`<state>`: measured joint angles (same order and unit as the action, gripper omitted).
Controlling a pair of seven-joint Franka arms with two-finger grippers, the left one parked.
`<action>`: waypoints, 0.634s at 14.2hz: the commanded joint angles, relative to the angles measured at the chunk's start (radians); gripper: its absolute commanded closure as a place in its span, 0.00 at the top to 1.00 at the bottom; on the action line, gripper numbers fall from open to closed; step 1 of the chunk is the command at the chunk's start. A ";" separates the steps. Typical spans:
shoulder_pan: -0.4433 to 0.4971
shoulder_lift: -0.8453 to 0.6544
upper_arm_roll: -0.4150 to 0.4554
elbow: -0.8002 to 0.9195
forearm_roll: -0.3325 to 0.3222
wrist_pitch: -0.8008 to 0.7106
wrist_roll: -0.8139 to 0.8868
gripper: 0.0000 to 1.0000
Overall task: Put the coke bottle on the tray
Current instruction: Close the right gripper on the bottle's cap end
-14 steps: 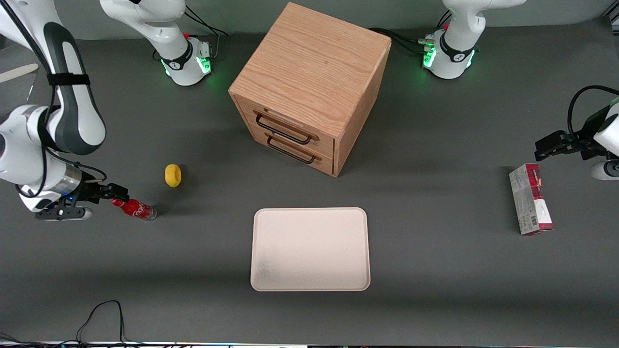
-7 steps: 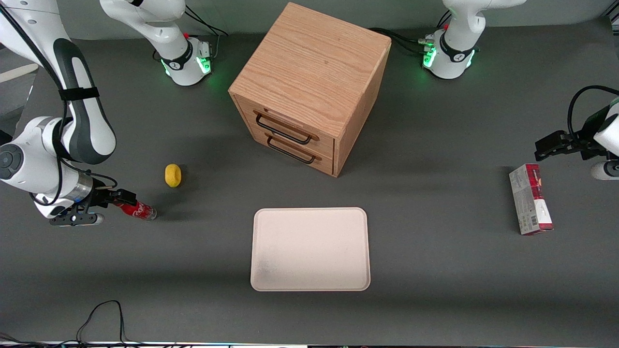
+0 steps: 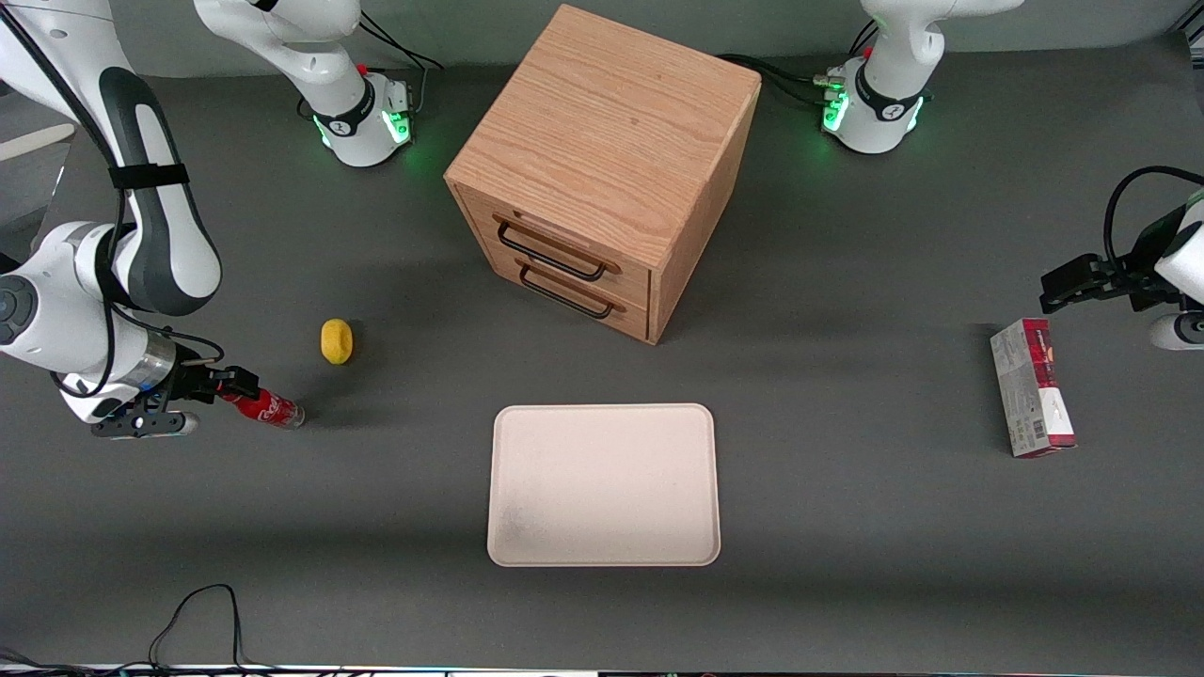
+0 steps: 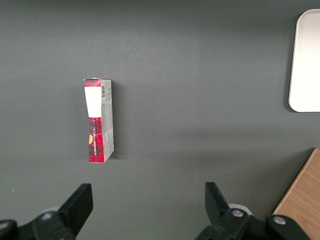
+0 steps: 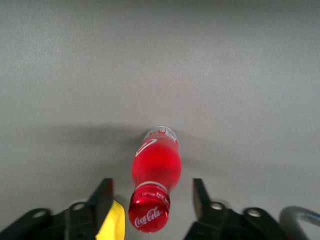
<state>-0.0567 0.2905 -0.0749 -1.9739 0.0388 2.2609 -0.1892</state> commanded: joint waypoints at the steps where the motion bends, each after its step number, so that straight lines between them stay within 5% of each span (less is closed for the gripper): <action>1: 0.008 -0.011 -0.006 -0.002 0.023 -0.014 -0.041 0.23; 4: 0.008 -0.011 -0.006 0.001 0.023 -0.030 -0.041 0.00; 9: 0.014 -0.014 -0.005 0.148 0.018 -0.168 -0.053 0.00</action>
<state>-0.0560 0.2900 -0.0741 -1.9425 0.0387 2.2182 -0.2012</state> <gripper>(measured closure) 0.687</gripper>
